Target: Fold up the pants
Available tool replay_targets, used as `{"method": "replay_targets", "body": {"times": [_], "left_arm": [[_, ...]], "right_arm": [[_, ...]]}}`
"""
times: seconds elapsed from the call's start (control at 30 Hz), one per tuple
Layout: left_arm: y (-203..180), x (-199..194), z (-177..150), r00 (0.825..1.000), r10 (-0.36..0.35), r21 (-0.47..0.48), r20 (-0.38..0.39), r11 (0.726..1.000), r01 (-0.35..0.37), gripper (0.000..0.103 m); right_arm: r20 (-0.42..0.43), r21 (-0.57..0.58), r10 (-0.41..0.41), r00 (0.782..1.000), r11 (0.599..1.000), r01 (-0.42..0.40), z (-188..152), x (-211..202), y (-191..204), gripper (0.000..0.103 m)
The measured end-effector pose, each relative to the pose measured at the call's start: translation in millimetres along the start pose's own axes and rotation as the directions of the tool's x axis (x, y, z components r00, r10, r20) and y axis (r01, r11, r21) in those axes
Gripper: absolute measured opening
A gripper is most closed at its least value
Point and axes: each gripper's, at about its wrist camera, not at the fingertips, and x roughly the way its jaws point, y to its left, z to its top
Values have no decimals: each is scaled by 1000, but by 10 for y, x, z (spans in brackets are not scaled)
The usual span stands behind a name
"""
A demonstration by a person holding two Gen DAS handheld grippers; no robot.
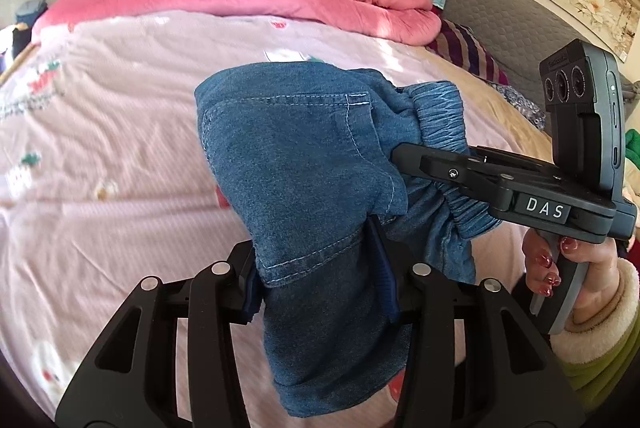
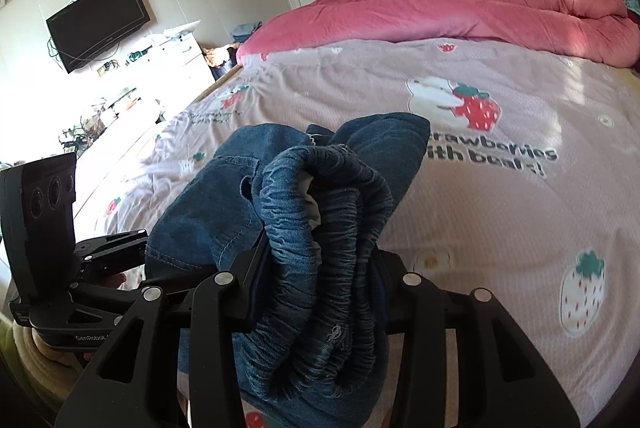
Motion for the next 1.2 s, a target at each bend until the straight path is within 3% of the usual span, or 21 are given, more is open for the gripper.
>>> {"method": "replay_targets", "body": {"times": [0.4,0.77,1.2], "left_arm": [[141,235,241,999,33,7,8,999,-33,37],[241,447,252,999,33,-8,-20,999,-33,37],[409,746,113,996,16,-60,-88,998,-21,41]], "right_arm": [[-8,18,-24,1000,1000,24,292,331,-139,39],[-51,43,-41,998,998,43,282,575,-229,39],[-164,83,-74,984,993,89,114,949,-371,41]]}}
